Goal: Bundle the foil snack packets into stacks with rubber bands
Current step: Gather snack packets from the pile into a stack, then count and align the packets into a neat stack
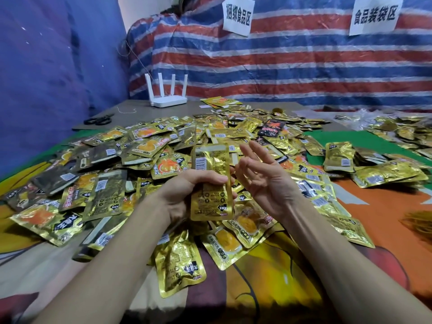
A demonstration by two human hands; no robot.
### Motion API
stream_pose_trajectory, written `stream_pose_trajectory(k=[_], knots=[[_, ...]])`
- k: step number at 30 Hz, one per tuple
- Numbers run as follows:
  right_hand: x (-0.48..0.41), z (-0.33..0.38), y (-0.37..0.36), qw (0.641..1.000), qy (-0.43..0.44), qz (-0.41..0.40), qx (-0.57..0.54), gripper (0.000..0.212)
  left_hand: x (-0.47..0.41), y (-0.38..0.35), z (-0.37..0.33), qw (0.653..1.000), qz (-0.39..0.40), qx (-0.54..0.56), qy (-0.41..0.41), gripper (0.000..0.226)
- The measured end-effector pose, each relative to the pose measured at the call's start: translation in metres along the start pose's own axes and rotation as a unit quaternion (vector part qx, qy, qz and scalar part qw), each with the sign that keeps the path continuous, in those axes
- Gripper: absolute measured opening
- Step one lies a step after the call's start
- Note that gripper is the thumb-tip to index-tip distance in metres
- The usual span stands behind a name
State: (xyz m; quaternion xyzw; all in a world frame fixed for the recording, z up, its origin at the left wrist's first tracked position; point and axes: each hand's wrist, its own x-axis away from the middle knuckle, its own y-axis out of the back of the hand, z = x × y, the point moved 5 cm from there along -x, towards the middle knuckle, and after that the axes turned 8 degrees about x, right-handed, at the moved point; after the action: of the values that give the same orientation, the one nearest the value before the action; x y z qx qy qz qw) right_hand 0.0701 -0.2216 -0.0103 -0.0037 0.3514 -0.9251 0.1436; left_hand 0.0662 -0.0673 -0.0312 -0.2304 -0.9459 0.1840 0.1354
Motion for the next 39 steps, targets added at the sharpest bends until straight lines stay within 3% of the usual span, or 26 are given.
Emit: stream_pose_trajectory(k=[10,15,19,22,25,29,33,39], knots=[[0.003,-0.009,-0.005,0.999,-0.025,-0.043,-0.021,0.038,-0.005,0.003,-0.001,0.999,0.010,0.034,-0.022,0.026],[0.006,-0.005,-0.014,0.999,0.011,0.048,0.020,0.031,-0.007,0.001,0.006,1.000,-0.005,-0.001,0.018,0.016],[0.004,-0.004,-0.013,0.992,0.043,0.061,0.103,0.052,-0.007,0.005,0.005,0.999,-0.032,-0.009,0.009,0.011],[0.003,-0.001,-0.009,0.985,0.081,0.034,0.147,0.061,-0.006,0.014,0.001,0.994,-0.104,-0.024,-0.019,0.031],[0.006,-0.002,-0.005,0.961,0.115,0.004,0.252,0.058,-0.006,0.016,-0.004,0.985,-0.151,-0.004,-0.084,0.044],[0.012,-0.007,-0.008,0.878,0.148,-0.035,0.454,0.076,-0.007,0.020,-0.015,0.963,-0.182,0.020,-0.196,0.008],[0.014,-0.022,-0.021,0.849,0.140,-0.022,0.509,0.080,-0.005,0.011,-0.023,0.950,-0.123,0.084,-0.273,0.023],[0.012,-0.037,-0.038,0.895,0.169,-0.045,0.411,0.078,-0.007,0.000,-0.021,0.939,-0.017,0.212,-0.270,0.016]])
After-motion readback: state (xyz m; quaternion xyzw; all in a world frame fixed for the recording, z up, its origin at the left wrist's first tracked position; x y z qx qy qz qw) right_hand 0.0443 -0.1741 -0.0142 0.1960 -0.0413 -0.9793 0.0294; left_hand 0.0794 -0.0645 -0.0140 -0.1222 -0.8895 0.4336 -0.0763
